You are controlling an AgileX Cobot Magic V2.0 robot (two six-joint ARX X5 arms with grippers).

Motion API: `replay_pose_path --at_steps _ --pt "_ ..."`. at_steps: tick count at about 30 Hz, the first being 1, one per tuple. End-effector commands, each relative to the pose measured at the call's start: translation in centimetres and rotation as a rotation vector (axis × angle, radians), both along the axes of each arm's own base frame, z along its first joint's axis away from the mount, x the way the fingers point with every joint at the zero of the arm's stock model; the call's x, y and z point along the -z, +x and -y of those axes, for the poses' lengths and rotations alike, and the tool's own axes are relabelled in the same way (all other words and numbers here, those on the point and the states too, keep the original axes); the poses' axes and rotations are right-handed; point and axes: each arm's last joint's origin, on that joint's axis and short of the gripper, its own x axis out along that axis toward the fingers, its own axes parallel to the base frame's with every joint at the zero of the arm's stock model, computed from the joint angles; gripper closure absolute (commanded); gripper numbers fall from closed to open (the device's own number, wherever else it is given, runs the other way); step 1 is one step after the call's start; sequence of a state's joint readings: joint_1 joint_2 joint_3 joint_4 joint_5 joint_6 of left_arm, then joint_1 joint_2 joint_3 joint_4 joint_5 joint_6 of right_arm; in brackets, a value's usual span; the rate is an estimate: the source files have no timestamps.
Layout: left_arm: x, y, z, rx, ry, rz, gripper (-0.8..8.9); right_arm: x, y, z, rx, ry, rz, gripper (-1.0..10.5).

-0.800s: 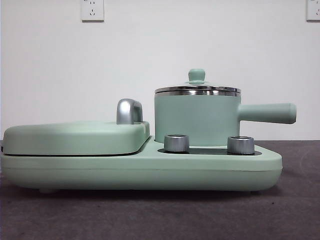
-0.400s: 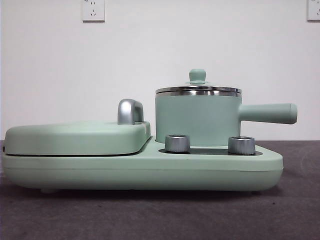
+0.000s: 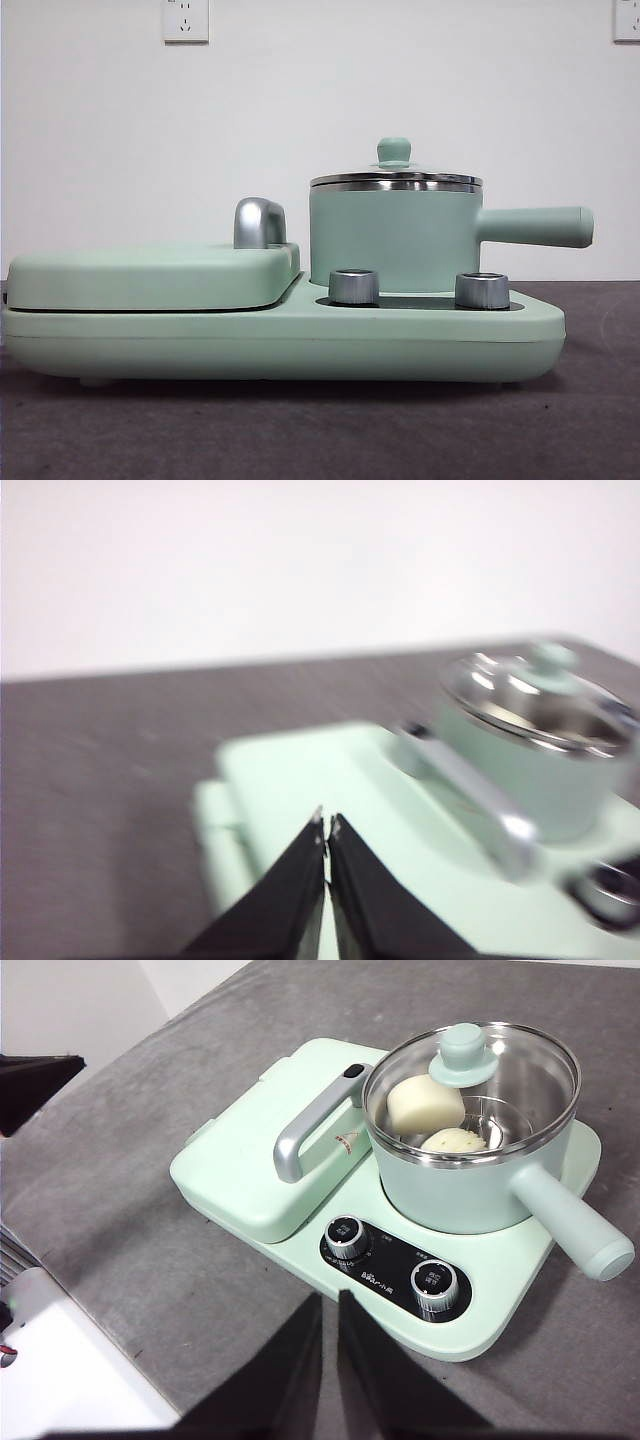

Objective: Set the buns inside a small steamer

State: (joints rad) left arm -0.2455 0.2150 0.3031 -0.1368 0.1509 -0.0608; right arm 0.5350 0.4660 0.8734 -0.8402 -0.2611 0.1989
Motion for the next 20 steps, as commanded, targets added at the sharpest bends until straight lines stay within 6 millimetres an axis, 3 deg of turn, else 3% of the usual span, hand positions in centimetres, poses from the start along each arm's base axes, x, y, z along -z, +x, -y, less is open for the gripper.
replay_pose_path --at_steps 1,4,15,20 --pt "2.4 0.1 -0.8 -0.086 0.002 0.03 8.07 -0.3 0.0 0.0 -0.009 0.006 0.018 9.2" --pt "4.4 0.1 -1.5 -0.165 -0.014 -0.009 8.07 -0.3 0.0 0.0 -0.009 0.006 0.018 9.2" --pt "8.2 0.4 -3.2 -0.378 -0.012 -0.103 8.07 -0.3 0.0 0.0 -0.009 0.006 0.018 9.2" --pt "8.8 0.3 -3.2 -0.403 -0.023 -0.148 8.07 -0.4 0.0 0.0 -0.009 0.006 0.018 9.2"
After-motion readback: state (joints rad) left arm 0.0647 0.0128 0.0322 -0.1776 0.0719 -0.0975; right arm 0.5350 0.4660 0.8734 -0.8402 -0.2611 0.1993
